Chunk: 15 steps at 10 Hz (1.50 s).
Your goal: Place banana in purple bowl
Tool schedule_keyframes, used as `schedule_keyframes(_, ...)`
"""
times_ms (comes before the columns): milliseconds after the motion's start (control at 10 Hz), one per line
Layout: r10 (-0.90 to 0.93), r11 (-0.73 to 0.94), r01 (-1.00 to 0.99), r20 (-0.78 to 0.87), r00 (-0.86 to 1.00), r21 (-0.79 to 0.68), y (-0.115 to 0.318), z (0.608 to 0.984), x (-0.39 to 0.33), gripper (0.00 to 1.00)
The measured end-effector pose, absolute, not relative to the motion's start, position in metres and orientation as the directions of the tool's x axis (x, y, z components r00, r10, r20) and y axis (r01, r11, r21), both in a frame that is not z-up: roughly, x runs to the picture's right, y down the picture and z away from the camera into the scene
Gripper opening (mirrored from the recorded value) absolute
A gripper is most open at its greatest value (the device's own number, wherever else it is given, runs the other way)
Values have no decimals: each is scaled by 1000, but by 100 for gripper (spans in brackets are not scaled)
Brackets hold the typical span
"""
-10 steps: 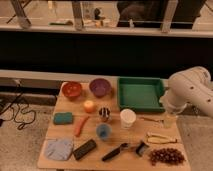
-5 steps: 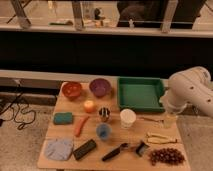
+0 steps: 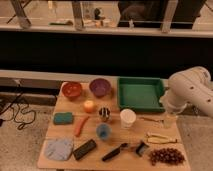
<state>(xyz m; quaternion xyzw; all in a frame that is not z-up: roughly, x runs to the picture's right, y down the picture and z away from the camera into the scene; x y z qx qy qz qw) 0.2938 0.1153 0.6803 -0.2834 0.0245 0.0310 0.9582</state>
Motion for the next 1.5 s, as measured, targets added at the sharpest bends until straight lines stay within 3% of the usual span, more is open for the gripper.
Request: schedule_keyframes(1500,33,852,-81,-101,994,-518,167,695,310,80)
